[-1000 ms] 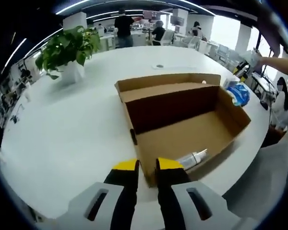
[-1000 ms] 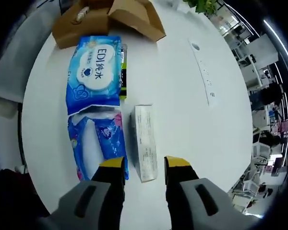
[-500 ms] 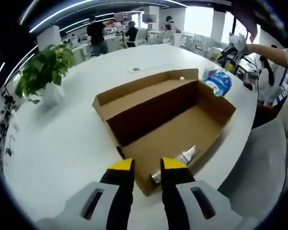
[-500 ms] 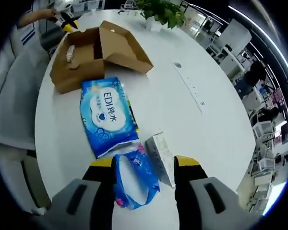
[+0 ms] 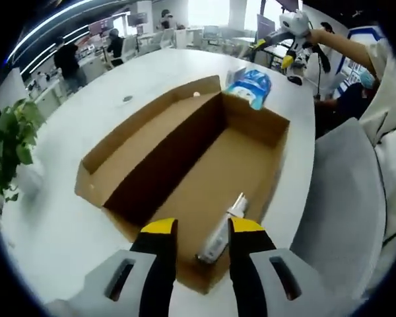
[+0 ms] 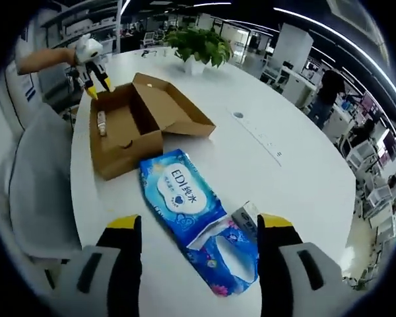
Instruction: Operate the shoe box by opening the lid, removing the specified soft item, and placing it in the target area until the item is outside and the box remains undamaged.
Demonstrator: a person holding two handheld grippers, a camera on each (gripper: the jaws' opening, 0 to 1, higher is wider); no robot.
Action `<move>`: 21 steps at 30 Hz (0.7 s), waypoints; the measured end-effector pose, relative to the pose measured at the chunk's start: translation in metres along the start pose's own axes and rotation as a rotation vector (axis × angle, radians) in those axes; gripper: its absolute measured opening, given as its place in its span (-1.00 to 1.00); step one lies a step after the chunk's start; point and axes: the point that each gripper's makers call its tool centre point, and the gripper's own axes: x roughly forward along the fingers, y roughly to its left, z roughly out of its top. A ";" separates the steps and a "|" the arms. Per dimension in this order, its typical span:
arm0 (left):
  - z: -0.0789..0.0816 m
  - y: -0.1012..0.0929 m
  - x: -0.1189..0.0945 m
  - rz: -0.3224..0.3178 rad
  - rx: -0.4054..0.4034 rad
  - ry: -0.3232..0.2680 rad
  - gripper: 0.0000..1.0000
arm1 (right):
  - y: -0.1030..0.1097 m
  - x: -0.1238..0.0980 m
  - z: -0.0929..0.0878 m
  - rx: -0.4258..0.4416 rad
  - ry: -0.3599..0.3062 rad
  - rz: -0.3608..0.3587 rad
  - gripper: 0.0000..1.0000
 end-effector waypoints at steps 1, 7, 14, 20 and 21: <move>0.000 0.000 0.003 -0.019 0.024 0.012 -0.40 | 0.004 -0.001 0.001 0.005 -0.006 0.000 0.43; -0.004 -0.003 0.013 -0.117 0.112 0.090 -0.37 | 0.028 -0.007 0.010 0.058 -0.050 0.003 0.67; -0.009 -0.009 0.023 -0.205 0.211 0.154 -0.32 | 0.045 -0.015 0.013 0.143 -0.091 -0.008 0.90; -0.018 -0.012 0.033 -0.255 0.304 0.223 -0.29 | 0.060 -0.020 0.013 0.195 -0.117 -0.017 0.92; -0.020 -0.013 0.035 -0.264 0.325 0.238 -0.29 | 0.062 -0.021 0.012 0.200 -0.119 -0.019 0.92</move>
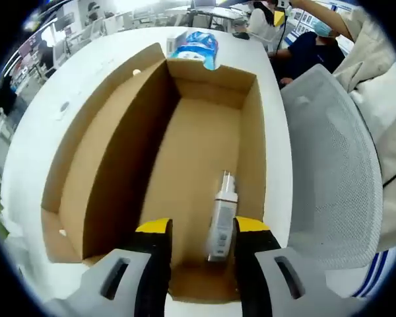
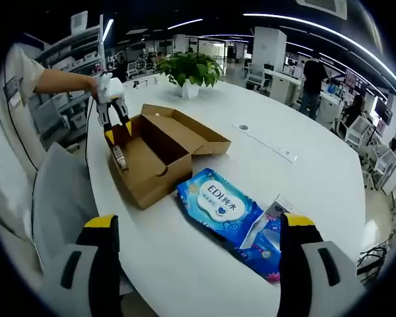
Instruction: Operate the shoe box by opening the lid, removing the specified soft item, and placing it in the target area until the item is outside and the box remains undamaged.
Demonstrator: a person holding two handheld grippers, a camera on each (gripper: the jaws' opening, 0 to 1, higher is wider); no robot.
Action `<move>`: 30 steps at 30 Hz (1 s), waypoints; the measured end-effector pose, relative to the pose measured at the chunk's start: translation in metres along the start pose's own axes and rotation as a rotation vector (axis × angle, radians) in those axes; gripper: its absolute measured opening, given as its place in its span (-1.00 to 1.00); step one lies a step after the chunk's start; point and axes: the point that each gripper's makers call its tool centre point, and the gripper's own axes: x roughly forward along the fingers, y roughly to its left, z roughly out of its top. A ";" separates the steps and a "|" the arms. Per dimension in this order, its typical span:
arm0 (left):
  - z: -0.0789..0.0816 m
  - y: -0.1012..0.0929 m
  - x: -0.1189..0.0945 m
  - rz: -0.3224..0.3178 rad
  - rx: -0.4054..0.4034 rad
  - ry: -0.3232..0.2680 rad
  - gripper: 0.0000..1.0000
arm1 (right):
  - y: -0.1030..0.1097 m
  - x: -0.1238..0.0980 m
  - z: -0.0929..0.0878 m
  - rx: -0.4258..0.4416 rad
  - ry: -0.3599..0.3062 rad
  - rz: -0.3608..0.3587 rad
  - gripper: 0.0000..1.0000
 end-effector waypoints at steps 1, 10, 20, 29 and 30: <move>-0.001 -0.001 0.002 -0.007 0.016 0.014 -0.29 | 0.002 0.000 -0.001 0.004 -0.003 -0.004 0.92; -0.010 0.004 0.018 -0.069 0.088 0.079 -0.25 | 0.023 0.003 -0.007 0.017 -0.004 0.011 0.92; -0.017 0.005 0.031 -0.101 0.162 0.135 -0.22 | 0.027 0.007 -0.014 0.041 -0.006 -0.001 0.92; -0.017 0.008 0.036 -0.075 0.170 0.125 -0.31 | 0.027 0.010 -0.022 0.051 0.010 -0.006 0.92; -0.018 0.008 0.037 -0.075 0.169 0.123 -0.31 | 0.027 0.010 -0.022 0.051 0.008 -0.007 0.92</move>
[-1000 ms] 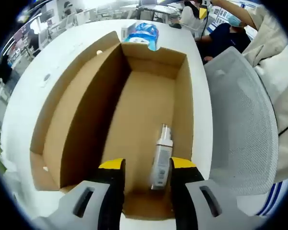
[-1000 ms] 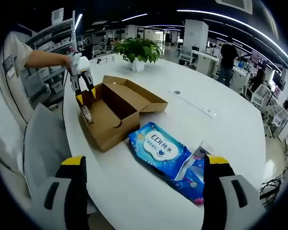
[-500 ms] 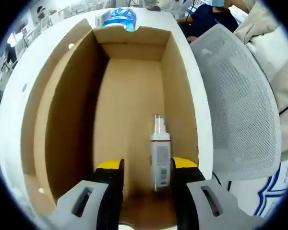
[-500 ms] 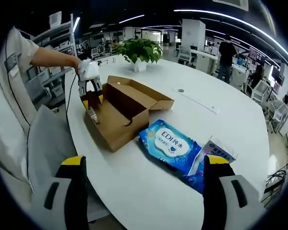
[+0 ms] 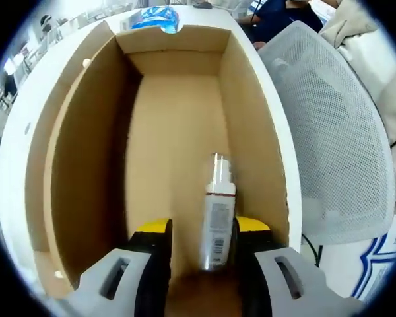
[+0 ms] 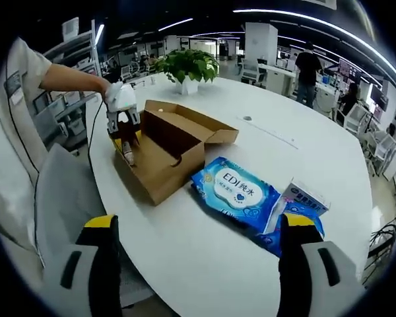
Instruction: Operate the shoe box by opening the lid, removing the specified soft item, and placing it in the target area until the item is outside and the box remains undamaged.
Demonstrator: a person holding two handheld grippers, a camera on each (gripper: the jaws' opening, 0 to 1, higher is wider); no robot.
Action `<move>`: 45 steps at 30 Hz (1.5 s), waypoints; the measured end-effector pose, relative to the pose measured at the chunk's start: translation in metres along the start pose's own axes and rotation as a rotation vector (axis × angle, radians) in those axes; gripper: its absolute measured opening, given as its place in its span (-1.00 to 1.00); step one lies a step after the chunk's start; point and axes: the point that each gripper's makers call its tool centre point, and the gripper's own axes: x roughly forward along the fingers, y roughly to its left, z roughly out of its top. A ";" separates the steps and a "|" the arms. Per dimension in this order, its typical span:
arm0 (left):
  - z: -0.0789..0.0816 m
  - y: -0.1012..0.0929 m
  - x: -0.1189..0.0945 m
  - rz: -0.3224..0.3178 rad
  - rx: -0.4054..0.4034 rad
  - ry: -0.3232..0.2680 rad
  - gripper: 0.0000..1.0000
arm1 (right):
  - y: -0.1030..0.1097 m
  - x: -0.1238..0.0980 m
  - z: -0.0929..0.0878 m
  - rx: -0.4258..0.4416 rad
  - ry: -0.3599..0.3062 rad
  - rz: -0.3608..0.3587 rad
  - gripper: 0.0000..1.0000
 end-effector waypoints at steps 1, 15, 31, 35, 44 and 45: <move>0.000 -0.001 0.001 0.001 -0.001 -0.001 -0.32 | 0.000 0.000 0.001 0.000 -0.003 -0.001 0.91; 0.004 -0.002 0.013 0.060 0.025 -0.018 -0.58 | 0.001 -0.002 0.006 -0.012 -0.043 -0.009 0.84; 0.009 0.001 0.009 0.121 0.025 -0.034 -0.66 | 0.008 -0.005 0.012 -0.010 -0.094 0.007 0.76; 0.013 0.002 0.003 0.133 0.021 -0.054 -0.67 | 0.010 -0.005 0.013 -0.019 -0.104 0.016 0.72; 0.030 -0.002 -0.016 0.193 0.039 -0.119 -0.66 | 0.017 -0.004 0.018 -0.047 -0.133 0.032 0.61; 0.032 -0.002 -0.019 0.205 0.043 -0.127 -0.66 | 0.017 -0.004 0.019 -0.055 -0.138 0.033 0.59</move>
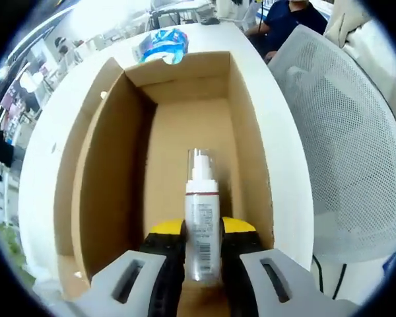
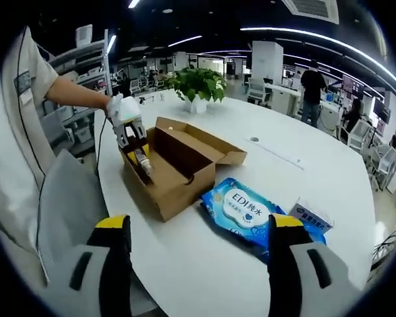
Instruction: Operate the shoe box by opening the lid, removing the specified soft item, and placing it in the target area until the item is outside and the box remains undamaged.
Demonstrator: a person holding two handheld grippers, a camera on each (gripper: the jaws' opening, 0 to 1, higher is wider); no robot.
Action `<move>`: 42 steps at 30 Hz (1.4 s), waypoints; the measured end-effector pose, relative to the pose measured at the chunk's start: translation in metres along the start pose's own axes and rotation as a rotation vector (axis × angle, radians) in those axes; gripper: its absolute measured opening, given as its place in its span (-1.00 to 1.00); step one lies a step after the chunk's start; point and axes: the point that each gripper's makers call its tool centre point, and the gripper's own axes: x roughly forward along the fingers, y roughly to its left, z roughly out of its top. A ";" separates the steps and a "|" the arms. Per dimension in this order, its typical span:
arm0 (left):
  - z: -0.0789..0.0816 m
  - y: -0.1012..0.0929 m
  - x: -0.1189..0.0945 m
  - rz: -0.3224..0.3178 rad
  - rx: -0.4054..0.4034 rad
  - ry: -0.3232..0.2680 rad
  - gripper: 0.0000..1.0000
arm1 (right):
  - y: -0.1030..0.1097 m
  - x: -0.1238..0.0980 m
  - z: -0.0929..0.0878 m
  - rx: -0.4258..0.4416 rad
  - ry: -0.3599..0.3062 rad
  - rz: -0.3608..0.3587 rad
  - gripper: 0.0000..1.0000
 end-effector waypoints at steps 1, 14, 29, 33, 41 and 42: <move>0.002 0.000 -0.002 0.004 0.001 -0.004 -0.66 | 0.000 0.000 0.001 -0.004 -0.002 0.003 0.57; 0.040 -0.007 -0.030 0.065 -0.026 -0.128 -0.66 | 0.020 0.011 0.012 -0.077 -0.020 0.066 0.29; 0.080 -0.032 -0.050 0.064 0.015 -0.228 -0.66 | 0.051 0.027 0.024 -0.144 -0.032 0.159 0.08; 0.088 -0.036 -0.051 0.061 0.018 -0.245 -0.66 | 0.058 0.033 0.027 -0.155 -0.034 0.179 0.03; 0.107 -0.046 -0.050 0.050 0.038 -0.281 -0.66 | 0.080 0.046 0.034 -0.187 -0.037 0.244 -0.12; 0.109 -0.047 -0.050 0.049 0.038 -0.287 -0.66 | 0.084 0.048 0.035 -0.191 -0.037 0.257 -0.14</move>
